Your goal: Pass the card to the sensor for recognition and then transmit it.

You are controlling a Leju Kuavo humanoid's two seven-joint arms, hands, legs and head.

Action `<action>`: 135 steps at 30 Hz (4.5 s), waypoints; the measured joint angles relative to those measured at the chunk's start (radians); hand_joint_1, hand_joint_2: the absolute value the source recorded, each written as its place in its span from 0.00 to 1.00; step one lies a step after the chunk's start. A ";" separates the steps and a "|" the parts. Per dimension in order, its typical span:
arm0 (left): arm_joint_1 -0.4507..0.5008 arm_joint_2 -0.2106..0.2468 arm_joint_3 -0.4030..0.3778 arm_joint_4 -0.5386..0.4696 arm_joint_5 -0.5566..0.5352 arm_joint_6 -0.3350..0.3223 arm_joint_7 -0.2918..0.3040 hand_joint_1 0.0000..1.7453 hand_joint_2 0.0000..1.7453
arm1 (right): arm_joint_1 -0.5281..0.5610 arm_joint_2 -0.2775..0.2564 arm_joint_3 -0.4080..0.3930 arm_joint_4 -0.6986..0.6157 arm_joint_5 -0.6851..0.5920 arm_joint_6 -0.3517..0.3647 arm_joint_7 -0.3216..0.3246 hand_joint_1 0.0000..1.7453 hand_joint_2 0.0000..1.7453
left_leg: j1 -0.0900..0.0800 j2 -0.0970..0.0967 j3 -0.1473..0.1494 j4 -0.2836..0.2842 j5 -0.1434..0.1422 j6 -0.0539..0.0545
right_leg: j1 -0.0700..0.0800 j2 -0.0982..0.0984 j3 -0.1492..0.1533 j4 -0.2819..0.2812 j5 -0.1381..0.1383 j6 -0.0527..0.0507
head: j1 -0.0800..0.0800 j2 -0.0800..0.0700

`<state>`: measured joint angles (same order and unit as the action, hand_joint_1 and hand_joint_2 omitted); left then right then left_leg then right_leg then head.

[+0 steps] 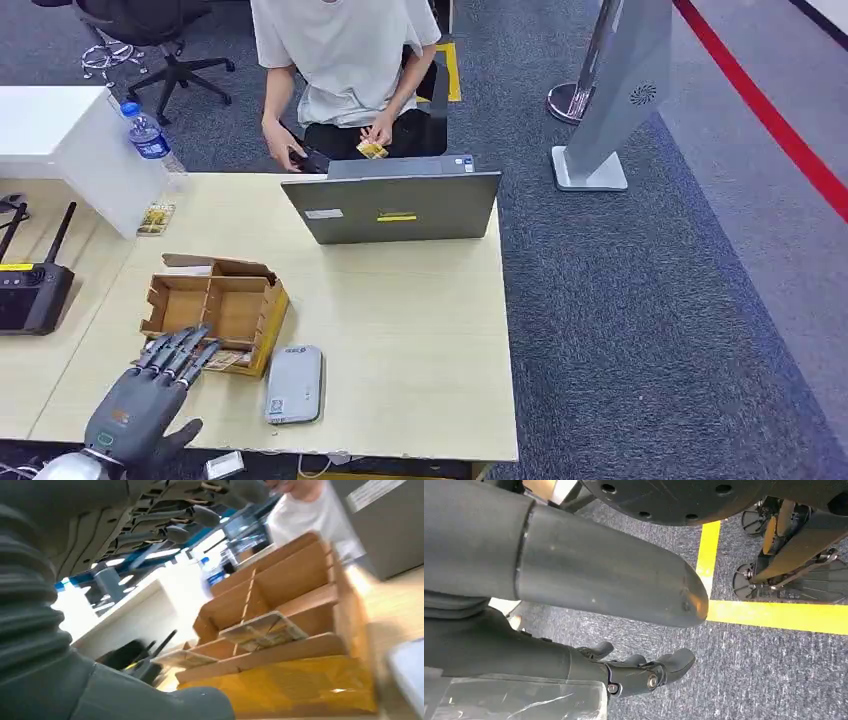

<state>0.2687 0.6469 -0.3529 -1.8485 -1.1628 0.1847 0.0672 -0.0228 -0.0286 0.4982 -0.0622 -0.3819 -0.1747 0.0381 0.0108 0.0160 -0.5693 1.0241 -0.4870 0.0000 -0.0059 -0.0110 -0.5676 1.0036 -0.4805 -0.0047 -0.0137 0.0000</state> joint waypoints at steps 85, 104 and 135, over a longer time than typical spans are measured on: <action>-0.135 -0.297 0.202 0.252 0.042 -0.052 -0.028 1.00 1.00 | -0.016 0.000 0.335 0.058 -0.280 0.008 -0.039 0.00 0.00 | 0.000 0.000 0.000 0.000 0.000 0.000 | 0.000 0.000 -0.001 0.000 0.000 0.000 | 0.000 0.000; -0.129 -0.279 0.202 0.253 0.032 -0.006 -0.034 1.00 1.00 | -0.015 0.000 0.363 0.058 -0.335 0.029 -0.058 0.00 0.00 | 0.000 0.000 0.000 0.000 0.000 0.000 | 0.000 0.000 0.000 0.000 0.000 0.000 | 0.001 0.000; -0.816 -0.250 0.180 0.198 -0.064 -0.015 0.042 1.00 1.00 | -0.039 0.000 0.544 0.050 -0.346 0.050 -0.034 0.00 0.00 | 0.001 -0.004 -0.003 0.001 0.012 -0.003 | 0.001 -0.003 -0.006 0.000 0.012 -0.002 | -0.004 0.000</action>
<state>-0.5475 0.3965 -0.1727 -1.6507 -1.2270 0.1698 0.1088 -0.0615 -0.0282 1.0419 -0.0122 -0.7274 -0.1244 0.0045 0.0114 0.0119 -0.5725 1.0252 -0.4746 -0.0026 -0.0050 -0.0139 -0.5733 1.0037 -0.4689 -0.0068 -0.0175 0.0000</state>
